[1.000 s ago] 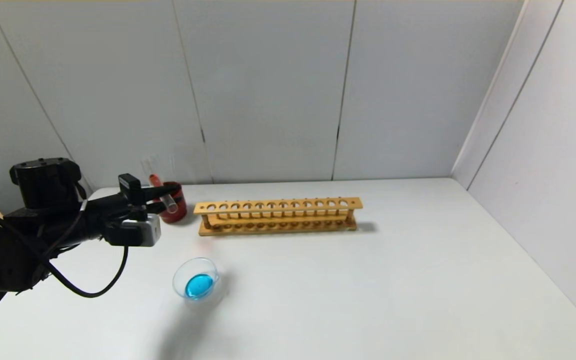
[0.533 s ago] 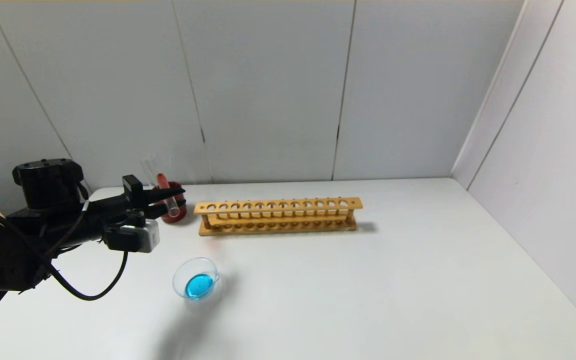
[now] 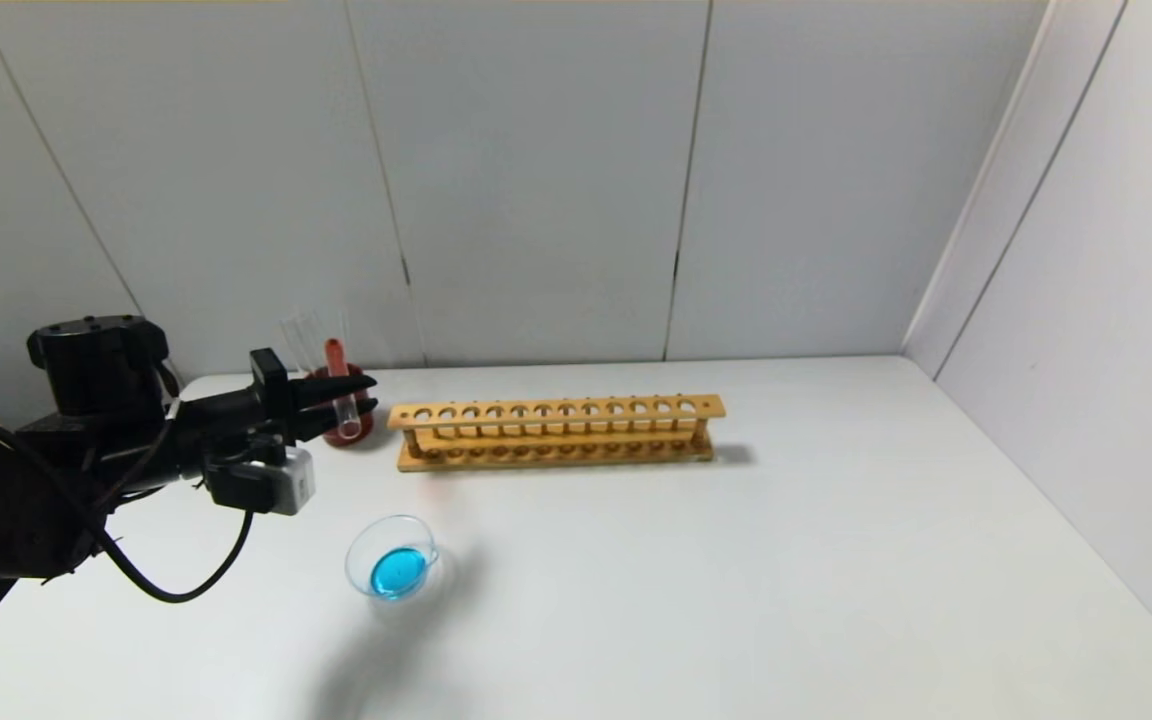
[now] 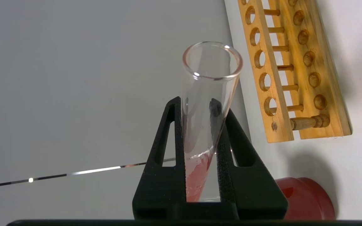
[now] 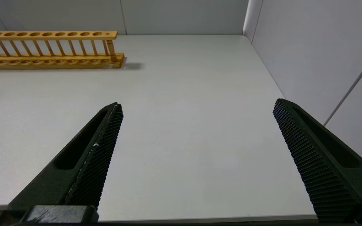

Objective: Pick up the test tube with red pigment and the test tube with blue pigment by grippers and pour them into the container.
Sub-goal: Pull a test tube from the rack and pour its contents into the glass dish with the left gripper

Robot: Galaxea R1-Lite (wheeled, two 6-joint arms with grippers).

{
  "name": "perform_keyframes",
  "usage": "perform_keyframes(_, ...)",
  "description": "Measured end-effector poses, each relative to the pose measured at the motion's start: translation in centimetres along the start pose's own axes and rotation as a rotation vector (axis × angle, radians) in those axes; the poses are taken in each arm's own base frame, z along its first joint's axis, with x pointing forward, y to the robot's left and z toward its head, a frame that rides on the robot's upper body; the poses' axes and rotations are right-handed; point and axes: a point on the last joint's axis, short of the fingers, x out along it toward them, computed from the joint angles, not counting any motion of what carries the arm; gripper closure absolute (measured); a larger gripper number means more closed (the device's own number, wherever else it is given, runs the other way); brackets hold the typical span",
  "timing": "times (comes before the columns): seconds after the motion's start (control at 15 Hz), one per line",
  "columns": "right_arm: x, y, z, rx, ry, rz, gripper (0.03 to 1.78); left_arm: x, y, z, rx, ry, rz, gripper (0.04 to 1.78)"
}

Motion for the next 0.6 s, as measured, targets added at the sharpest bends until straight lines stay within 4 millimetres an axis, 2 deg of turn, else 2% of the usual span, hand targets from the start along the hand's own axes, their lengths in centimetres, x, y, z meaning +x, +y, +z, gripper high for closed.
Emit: perform_keyframes(0.6,0.00,0.00,0.00,0.000,0.000,0.000,0.06,-0.53,-0.58,-0.70,0.083,-0.008,-0.008,1.50)
